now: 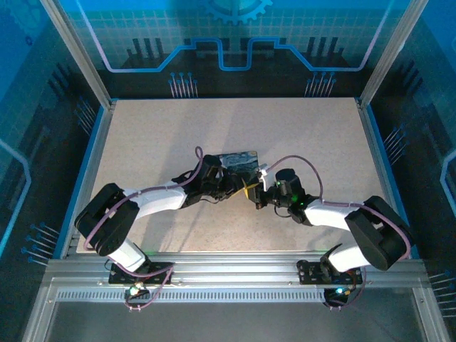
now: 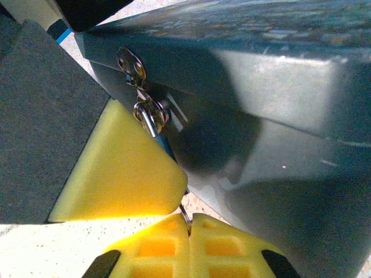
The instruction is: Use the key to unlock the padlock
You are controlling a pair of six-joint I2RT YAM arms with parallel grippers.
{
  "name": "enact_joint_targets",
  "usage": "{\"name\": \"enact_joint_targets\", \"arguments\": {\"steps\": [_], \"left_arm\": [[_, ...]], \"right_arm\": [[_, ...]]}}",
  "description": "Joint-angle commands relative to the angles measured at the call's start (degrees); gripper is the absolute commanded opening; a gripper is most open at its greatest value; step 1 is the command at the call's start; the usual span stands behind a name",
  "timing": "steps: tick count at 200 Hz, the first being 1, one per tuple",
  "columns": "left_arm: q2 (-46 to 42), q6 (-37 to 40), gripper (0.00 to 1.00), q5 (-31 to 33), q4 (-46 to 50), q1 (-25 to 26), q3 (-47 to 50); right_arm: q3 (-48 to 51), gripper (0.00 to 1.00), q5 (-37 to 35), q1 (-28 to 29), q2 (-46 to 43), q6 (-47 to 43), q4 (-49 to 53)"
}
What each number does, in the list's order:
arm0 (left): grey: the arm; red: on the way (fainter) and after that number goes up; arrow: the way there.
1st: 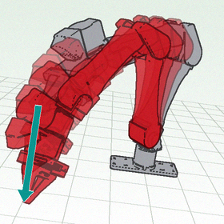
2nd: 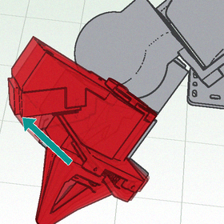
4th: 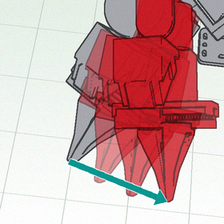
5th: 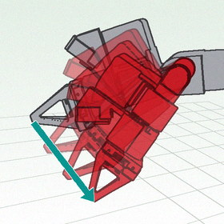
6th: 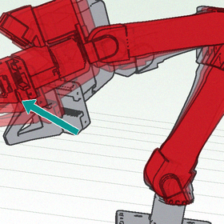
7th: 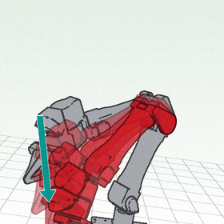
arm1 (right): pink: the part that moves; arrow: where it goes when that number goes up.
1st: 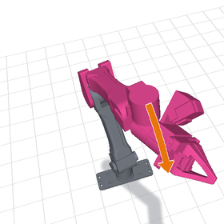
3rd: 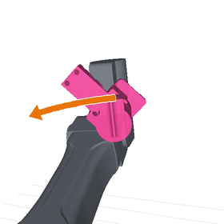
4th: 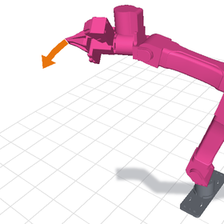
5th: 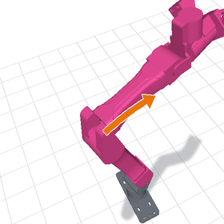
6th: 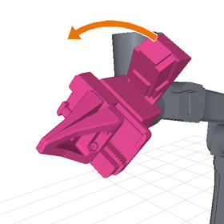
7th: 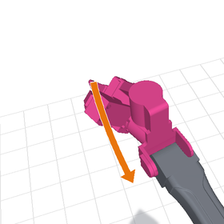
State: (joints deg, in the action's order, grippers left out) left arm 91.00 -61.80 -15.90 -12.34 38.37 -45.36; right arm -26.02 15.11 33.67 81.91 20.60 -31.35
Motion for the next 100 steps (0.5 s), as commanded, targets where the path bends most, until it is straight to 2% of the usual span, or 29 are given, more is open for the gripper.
{"name": "enact_joint_targets", "arguments": {"steps": [1, 45, 100], "left_arm": [[1.8, -1.4, 0.23, -6.5, 1.2, 2.1, -1.1], [2.8, -2.2, 0.24, -7.3, 0.0, 2.3, -1.0], [3.3, -1.4, 0.27, -4.7, -1.3, 2.1, 0.6]], "right_arm": [[-6.2, 0.03, 1.9, 0.8, 0.0, 1.4, -14.6], [-6.4, 0.03, 1.6, 1.3, 1.2, 2.3, -16.5], [-3.5, 0.03, 0.6, 1.4, 1.5, -0.3, -10.1]]}}
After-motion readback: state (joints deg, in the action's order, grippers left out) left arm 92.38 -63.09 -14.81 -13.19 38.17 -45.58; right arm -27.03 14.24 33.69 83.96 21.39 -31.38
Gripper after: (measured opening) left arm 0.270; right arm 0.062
